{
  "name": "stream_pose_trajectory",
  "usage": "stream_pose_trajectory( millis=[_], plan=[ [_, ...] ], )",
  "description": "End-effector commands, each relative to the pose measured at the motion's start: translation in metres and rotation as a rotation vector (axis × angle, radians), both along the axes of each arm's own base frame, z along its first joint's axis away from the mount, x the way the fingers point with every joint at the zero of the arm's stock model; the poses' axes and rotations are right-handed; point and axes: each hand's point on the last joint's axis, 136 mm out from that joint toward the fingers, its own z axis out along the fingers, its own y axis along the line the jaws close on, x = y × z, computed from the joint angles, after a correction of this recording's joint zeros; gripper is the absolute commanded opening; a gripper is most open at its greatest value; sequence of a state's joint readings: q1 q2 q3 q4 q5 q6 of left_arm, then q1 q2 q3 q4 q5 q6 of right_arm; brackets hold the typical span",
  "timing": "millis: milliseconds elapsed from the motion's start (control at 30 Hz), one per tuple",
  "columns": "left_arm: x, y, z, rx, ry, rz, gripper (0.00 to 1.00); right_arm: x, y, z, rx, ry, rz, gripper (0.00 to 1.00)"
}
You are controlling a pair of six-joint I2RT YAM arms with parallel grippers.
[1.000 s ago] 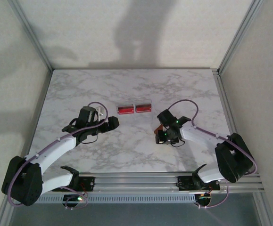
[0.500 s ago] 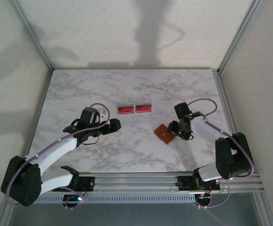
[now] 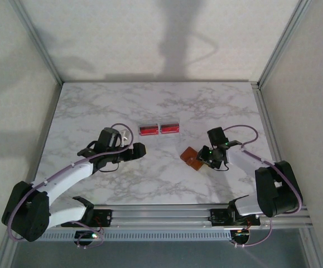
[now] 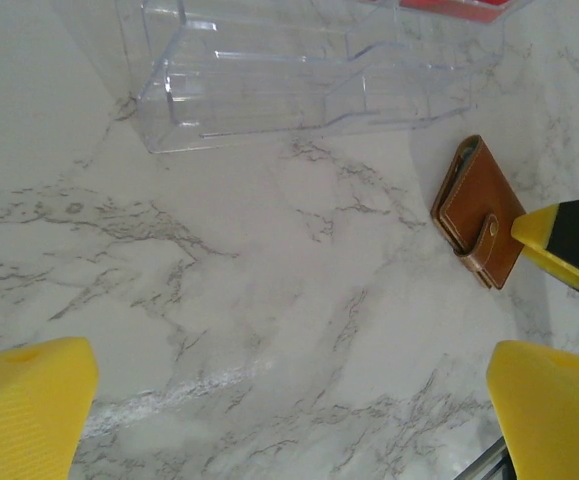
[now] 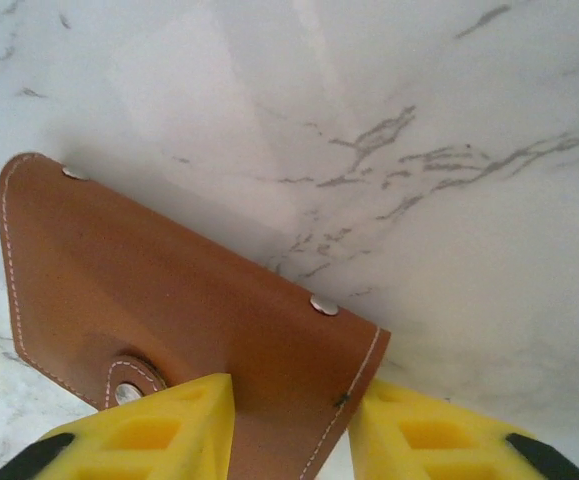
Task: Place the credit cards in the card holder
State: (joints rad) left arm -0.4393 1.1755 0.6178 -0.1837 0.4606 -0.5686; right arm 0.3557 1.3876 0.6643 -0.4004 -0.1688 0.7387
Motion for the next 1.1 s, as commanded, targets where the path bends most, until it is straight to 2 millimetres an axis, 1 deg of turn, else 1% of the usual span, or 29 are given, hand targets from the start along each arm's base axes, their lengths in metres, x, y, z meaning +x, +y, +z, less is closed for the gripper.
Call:
stream_pose_trajectory(
  millis=[0, 100, 267, 333, 433, 533, 567, 633, 700, 800, 933, 1067],
  plan=[
    [0.002, -0.01, 0.006, -0.011, -0.016, -0.039, 1.0, 0.003, -0.004, 0.002, -0.002, -0.041, -0.017, 0.26],
    [0.001, -0.011, 0.006, 0.008, -0.01, -0.049, 1.0, 0.008, 0.002, 0.008, 0.028, -0.094, 0.02, 0.15],
    [0.0, -0.015, 0.011, 0.004, -0.013, -0.067, 1.0, 0.006, 0.009, 0.022, 0.054, -0.166, 0.116, 0.08],
    [-0.002, -0.017, 0.014, 0.008, -0.013, -0.081, 1.0, 0.004, 0.012, 0.027, 0.071, -0.195, 0.154, 0.0],
    [-0.005, -0.02, 0.018, -0.008, -0.024, -0.102, 1.0, -0.001, 0.023, 0.039, 0.119, -0.228, 0.242, 0.0],
    [-0.01, -0.029, 0.021, -0.047, -0.016, -0.153, 0.99, -0.01, 0.042, 0.056, 0.205, -0.283, 0.355, 0.0],
    [-0.011, -0.032, 0.023, -0.06, -0.016, -0.166, 0.98, -0.012, 0.046, 0.061, 0.222, -0.302, 0.382, 0.0],
    [-0.016, -0.04, 0.033, -0.099, -0.034, -0.203, 0.98, -0.02, 0.059, 0.075, 0.249, -0.346, 0.476, 0.0],
    [-0.02, -0.047, 0.045, -0.135, -0.065, -0.238, 0.98, -0.026, 0.069, 0.087, 0.241, -0.381, 0.558, 0.0],
    [-0.021, -0.052, 0.06, -0.145, -0.104, -0.269, 0.97, -0.036, 0.086, 0.102, 0.242, -0.437, 0.674, 0.0],
    [-0.027, -0.057, 0.071, -0.114, -0.154, -0.309, 0.98, -0.051, 0.116, 0.122, 0.373, -0.448, 0.826, 0.0],
    [-0.024, -0.055, 0.067, -0.096, -0.149, -0.294, 0.98, -0.061, 0.125, 0.121, 0.358, -0.419, 0.954, 0.0]
  ],
)
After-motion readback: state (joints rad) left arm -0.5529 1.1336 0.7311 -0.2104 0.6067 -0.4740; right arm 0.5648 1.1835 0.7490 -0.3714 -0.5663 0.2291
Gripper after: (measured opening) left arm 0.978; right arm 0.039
